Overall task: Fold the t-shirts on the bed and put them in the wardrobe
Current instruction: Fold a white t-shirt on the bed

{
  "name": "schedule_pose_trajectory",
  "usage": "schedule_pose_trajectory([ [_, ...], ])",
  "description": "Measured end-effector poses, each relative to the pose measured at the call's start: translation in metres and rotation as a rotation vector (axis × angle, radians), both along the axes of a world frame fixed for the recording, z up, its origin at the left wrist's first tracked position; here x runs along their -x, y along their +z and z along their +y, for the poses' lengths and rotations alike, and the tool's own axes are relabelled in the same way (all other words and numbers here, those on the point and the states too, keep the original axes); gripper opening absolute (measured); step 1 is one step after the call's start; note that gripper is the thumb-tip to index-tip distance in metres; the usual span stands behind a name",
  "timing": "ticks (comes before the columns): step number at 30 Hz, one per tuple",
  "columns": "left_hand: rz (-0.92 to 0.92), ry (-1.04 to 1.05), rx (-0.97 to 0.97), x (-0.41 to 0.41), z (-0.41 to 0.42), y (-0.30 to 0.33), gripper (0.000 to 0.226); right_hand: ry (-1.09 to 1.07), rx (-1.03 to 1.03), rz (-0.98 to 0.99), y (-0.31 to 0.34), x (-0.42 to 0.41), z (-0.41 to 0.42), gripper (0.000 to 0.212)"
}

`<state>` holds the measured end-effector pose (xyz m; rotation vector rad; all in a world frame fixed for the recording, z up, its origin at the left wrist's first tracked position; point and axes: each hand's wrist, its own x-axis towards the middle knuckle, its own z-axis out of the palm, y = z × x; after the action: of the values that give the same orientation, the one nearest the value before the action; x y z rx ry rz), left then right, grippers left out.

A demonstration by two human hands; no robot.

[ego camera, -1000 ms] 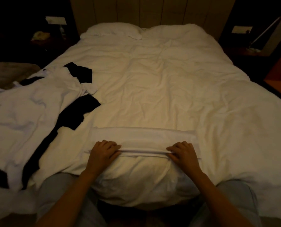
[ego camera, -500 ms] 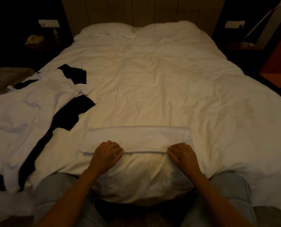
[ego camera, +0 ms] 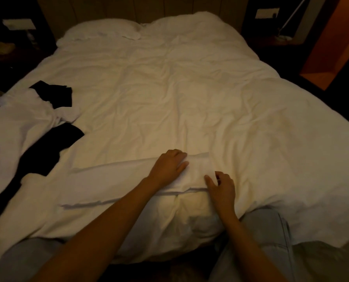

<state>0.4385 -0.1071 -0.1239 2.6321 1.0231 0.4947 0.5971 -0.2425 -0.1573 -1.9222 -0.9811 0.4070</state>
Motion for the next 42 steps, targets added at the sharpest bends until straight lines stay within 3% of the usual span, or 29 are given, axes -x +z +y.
schedule_pose_trajectory([
  [3,0.050,0.048,0.154,-0.037,0.009,0.002,0.043,-0.015,-0.037,0.034,-0.002,-0.002,0.000,0.024],
  [7,0.039,0.072,0.222,-0.067,0.020,0.008,0.044,0.027,-0.070,0.135,-0.002,-0.006,-0.004,0.010],
  [14,0.033,0.092,0.339,-0.090,0.031,0.004,0.022,0.029,-0.061,0.188,0.003,-0.010,-0.010,0.009],
  [18,-0.099,0.146,0.296,-0.091,0.027,0.000,0.021,-0.033,-0.028,0.163,0.001,-0.011,-0.010,0.025],
  [21,-0.054,0.128,0.151,-0.083,0.018,0.000,0.023,-0.028,0.011,0.075,-0.002,-0.012,-0.011,0.028],
  [24,-0.014,0.111,-0.017,-0.057,0.003,0.001,0.041,-0.012,-0.011,0.003,-0.003,-0.012,-0.013,0.027],
  [27,0.068,0.117,-0.124,-0.013,-0.022,-0.008,0.058,-0.032,-0.078,-0.246,-0.004,-0.007,-0.015,0.031],
  [31,0.169,0.259,-0.053,0.050,-0.049,-0.011,0.070,0.140,-0.183,-0.543,0.001,0.019,-0.006,0.041],
  [33,0.181,0.324,-0.027,0.080,-0.058,-0.011,0.074,0.268,-0.124,-0.650,0.000,0.039,0.000,0.046],
  [42,0.131,0.644,-0.072,0.193,-0.067,-0.025,0.062,0.611,0.162,-0.713,0.007,0.133,0.034,0.063],
])
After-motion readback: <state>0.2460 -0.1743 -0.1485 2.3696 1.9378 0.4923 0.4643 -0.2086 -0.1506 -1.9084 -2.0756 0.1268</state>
